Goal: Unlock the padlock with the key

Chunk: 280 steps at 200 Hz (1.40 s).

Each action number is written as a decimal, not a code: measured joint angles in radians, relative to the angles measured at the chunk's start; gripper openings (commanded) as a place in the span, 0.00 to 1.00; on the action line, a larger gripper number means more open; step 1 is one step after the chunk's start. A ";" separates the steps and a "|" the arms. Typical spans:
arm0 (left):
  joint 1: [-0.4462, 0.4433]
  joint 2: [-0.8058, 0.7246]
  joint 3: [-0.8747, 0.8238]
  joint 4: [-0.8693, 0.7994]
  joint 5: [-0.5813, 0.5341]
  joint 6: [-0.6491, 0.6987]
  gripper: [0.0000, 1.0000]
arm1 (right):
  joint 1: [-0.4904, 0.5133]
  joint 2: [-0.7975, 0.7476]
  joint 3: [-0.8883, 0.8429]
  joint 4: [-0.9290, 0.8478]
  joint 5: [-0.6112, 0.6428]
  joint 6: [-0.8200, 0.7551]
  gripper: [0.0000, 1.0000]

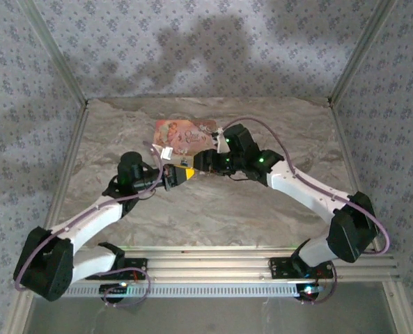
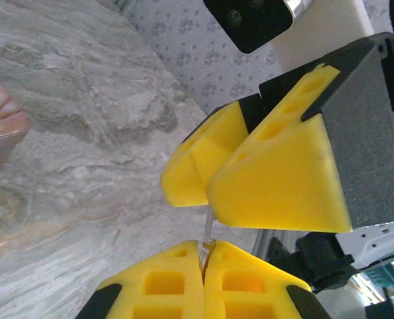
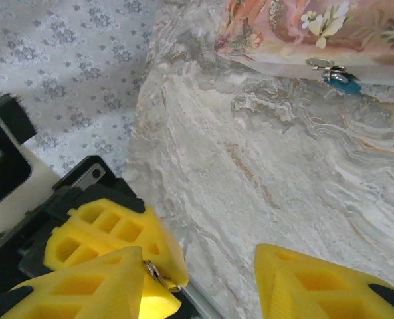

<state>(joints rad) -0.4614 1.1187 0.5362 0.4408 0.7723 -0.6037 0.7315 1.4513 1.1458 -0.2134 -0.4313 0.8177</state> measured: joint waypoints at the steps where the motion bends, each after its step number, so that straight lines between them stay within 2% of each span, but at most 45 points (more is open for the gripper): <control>1: 0.000 -0.002 0.000 -0.003 -0.001 0.002 0.00 | 0.001 0.000 -0.001 0.002 0.001 0.002 0.47; 42: 0.001 -0.074 -0.002 -0.085 -0.037 0.055 0.00 | 0.058 0.000 -0.009 0.054 0.049 0.058 0.43; 121: 0.001 -0.075 -0.006 -0.117 -0.050 0.072 0.00 | 0.070 0.022 -0.003 0.099 0.047 0.089 0.00; 161: 0.003 -0.067 -0.006 -0.127 -0.040 0.092 0.00 | 0.068 0.024 -0.003 0.090 0.042 0.068 0.00; 177: 0.003 -0.067 -0.006 -0.132 -0.033 0.101 0.16 | 0.061 0.024 -0.003 0.085 0.023 0.042 0.00; 195: 0.011 -0.073 -0.006 -0.142 -0.008 0.110 0.40 | 0.048 0.024 0.003 0.066 -0.003 -0.004 0.00; 201: 0.019 -0.077 -0.006 -0.153 0.002 0.099 0.45 | 0.039 0.024 0.010 0.053 -0.008 -0.022 0.00; 239: 0.119 -0.103 -0.006 -0.140 0.063 0.008 0.44 | -0.029 0.025 0.075 -0.023 -0.077 -0.164 0.00; 280: 0.127 -0.081 -0.007 -0.023 0.169 -0.093 0.40 | -0.035 0.025 0.100 -0.067 -0.169 -0.269 0.00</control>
<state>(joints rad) -0.3340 1.0374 0.5289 0.4175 0.9417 -0.6964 0.6960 1.4765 1.2453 -0.2806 -0.5999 0.5488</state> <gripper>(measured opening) 0.408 0.042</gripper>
